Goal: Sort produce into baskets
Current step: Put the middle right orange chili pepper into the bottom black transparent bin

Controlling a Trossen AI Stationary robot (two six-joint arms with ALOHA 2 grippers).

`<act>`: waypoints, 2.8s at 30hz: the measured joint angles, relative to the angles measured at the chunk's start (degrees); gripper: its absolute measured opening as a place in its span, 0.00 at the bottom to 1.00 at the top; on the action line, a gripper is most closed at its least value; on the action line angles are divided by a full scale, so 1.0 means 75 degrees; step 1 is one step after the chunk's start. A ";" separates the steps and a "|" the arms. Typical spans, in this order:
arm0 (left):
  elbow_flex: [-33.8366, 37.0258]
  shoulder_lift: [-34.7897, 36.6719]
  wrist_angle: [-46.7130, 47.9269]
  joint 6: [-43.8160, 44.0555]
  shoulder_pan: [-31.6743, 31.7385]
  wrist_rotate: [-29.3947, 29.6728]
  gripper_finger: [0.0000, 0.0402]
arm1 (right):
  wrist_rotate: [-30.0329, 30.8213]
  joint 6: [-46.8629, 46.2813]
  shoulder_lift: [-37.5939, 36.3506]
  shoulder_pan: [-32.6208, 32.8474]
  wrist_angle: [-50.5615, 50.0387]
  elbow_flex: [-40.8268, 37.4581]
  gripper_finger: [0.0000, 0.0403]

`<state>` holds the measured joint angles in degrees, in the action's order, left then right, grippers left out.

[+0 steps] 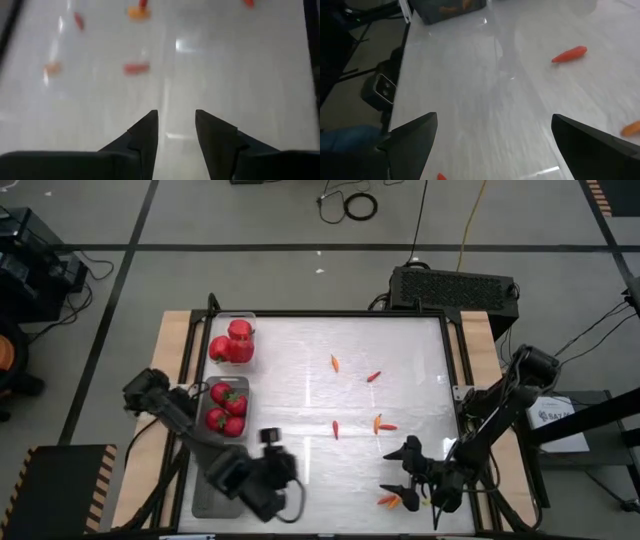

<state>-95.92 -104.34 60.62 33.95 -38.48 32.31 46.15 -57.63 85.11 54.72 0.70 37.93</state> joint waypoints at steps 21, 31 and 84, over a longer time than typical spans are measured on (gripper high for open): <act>0.0000 -0.3127 -0.7093 -0.4612 0.3300 -0.1726 0.46 | -0.0571 -0.0677 -0.0282 0.0423 -0.0578 0.0000 0.95; -0.0001 -0.3898 -0.8276 -0.3304 0.3812 -0.2133 0.72 | -0.0627 -0.1020 -0.0282 0.0419 -0.1115 0.0000 0.95; -0.0009 -0.4697 -0.8594 -0.1704 0.3762 -0.1261 0.02 | -0.0606 -0.1789 -0.0287 0.0352 -0.1430 0.0000 0.95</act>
<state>-95.98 -139.56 -3.83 21.17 -10.26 22.85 41.60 -71.04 82.96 57.36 -10.02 37.93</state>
